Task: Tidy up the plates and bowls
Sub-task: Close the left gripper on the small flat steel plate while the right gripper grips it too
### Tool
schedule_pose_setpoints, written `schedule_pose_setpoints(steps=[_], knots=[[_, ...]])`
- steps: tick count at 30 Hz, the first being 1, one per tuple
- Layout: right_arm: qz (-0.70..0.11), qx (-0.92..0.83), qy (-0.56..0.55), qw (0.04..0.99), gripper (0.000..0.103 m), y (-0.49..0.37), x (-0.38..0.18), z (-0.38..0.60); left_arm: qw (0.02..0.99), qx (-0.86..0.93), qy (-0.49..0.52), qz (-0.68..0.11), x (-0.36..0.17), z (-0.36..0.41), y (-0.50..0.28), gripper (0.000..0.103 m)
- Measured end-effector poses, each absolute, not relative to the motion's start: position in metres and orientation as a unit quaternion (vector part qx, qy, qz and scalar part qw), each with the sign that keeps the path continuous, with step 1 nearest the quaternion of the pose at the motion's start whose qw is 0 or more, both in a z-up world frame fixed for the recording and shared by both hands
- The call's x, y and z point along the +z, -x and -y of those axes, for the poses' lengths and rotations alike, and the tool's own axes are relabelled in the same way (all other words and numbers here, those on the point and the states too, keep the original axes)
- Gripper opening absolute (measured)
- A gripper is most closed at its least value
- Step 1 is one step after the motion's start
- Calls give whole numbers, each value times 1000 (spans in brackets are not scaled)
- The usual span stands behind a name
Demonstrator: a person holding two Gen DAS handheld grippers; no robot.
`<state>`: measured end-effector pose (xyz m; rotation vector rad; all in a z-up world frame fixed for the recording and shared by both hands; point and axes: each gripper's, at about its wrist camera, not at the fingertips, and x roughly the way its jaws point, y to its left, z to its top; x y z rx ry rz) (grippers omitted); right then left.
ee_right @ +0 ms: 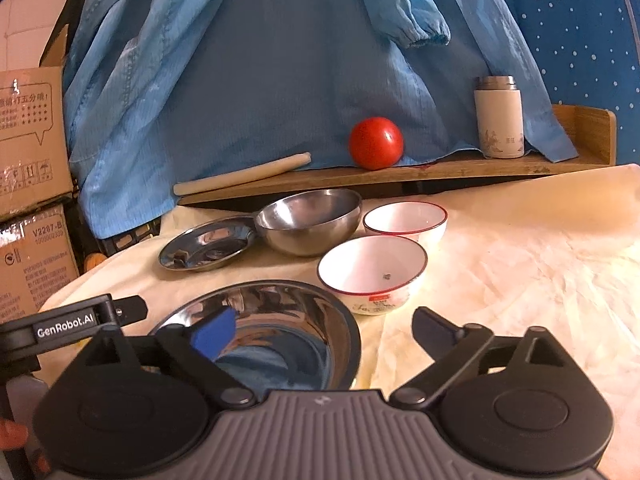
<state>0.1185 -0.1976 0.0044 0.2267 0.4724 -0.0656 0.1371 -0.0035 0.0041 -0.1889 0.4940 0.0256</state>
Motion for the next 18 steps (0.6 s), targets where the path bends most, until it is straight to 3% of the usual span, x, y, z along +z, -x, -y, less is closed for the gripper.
schedule_pose_setpoints(steps=[11, 18], knots=[[-233, 6, -146, 961, 103, -161, 18, 203, 951, -1, 144, -274, 15, -34, -201, 102], [-231, 44, -138, 962, 103, -203, 29, 183, 945, -23, 123, -302, 27, -46, -265, 102]])
